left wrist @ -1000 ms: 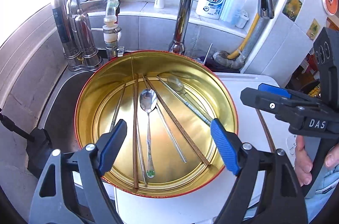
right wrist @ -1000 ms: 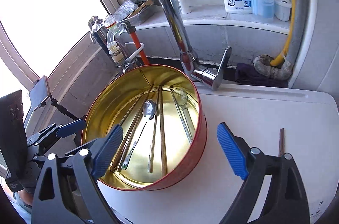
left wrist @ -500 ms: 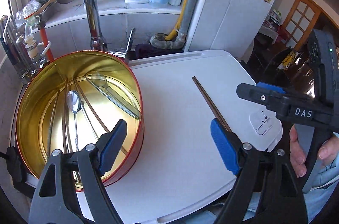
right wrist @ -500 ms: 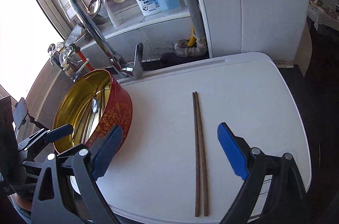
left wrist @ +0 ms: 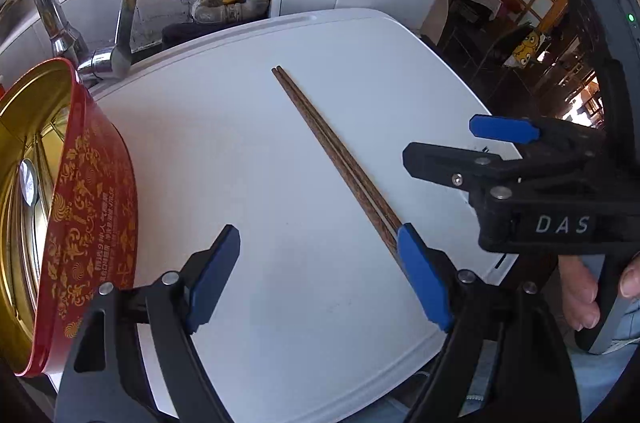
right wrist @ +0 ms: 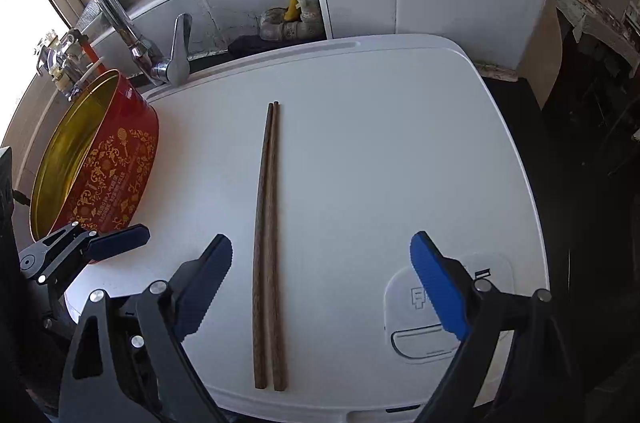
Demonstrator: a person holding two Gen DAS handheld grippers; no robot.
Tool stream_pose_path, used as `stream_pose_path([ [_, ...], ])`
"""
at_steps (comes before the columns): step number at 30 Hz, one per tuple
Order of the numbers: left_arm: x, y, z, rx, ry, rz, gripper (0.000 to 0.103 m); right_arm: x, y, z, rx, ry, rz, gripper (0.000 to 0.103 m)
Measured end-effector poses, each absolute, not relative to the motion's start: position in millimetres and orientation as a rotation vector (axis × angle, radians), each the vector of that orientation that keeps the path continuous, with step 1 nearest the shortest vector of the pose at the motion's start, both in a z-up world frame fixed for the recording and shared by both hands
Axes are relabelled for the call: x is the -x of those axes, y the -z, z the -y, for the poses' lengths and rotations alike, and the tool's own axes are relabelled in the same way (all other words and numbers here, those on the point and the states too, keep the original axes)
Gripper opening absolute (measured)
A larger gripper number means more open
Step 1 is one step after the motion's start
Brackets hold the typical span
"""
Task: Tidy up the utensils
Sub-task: 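Move both open tools back over the last two wooden chopsticks, then grasp one wooden chopstick with the right tool while the left tool grasps the other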
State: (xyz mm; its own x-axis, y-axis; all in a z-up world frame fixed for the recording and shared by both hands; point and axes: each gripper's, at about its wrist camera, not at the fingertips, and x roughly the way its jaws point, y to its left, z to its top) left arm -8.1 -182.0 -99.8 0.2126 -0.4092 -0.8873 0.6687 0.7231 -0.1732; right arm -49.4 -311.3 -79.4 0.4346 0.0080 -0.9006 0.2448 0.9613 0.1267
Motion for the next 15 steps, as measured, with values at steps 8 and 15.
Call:
stream_pose_path([
  [8,10,120,196,-0.287,0.729,-1.126,0.079,35,102,304,-0.172,0.178,-1.190,0.092],
  [15,16,125,203,-0.333,0.715,-1.090,0.079,28,112,296,-0.119,0.193,-1.230,0.092],
])
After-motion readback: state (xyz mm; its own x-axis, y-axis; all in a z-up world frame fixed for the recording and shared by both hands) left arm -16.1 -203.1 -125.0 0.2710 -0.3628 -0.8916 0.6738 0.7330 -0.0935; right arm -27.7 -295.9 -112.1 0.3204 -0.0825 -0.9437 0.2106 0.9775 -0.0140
